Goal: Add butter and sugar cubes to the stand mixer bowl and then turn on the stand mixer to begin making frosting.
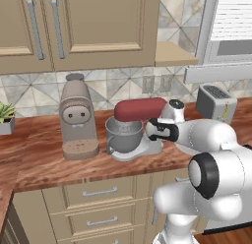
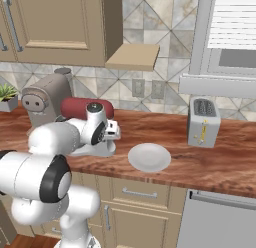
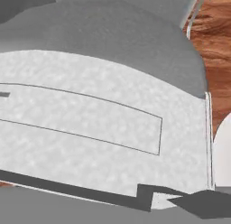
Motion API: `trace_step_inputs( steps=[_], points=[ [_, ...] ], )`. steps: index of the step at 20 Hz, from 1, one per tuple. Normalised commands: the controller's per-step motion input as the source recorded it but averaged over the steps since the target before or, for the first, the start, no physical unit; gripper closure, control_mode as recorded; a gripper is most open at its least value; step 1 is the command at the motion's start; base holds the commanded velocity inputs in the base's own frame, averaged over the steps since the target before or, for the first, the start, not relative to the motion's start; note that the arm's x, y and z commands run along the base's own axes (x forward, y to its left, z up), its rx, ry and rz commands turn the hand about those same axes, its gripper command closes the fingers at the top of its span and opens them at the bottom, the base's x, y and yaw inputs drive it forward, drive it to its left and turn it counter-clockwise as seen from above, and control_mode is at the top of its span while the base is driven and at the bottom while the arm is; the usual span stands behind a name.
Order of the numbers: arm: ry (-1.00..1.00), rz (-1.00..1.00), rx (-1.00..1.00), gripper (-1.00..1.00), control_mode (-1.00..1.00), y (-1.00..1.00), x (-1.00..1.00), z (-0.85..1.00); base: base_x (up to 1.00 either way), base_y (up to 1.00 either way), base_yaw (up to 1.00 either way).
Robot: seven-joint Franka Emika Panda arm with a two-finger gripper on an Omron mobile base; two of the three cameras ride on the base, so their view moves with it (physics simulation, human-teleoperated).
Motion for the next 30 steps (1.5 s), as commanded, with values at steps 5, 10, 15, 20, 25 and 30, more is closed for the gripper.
trace_step_inputs(
  steps=[5,10,15,20,25,30],
  points=[
    [0.00,0.00,0.20,1.00,-1.00,-0.16,0.04,0.00,0.00,0.00,0.00],
    [-0.01,0.00,0.20,1.00,-1.00,-0.15,0.08,0.00,0.00,0.00,0.00],
    [-0.04,0.00,0.14,1.00,-1.00,-0.22,0.05,0.03,0.00,0.00,0.00],
    [-0.02,-0.01,0.11,1.00,-1.00,-0.26,0.05,0.14,0.00,0.00,0.00],
    [0.00,-0.03,0.05,1.00,-1.00,-0.29,0.05,0.00,0.00,0.00,0.00],
    [0.00,-0.03,0.01,1.00,-1.00,-0.28,0.01,0.00,0.00,0.00,0.00]
  ],
)
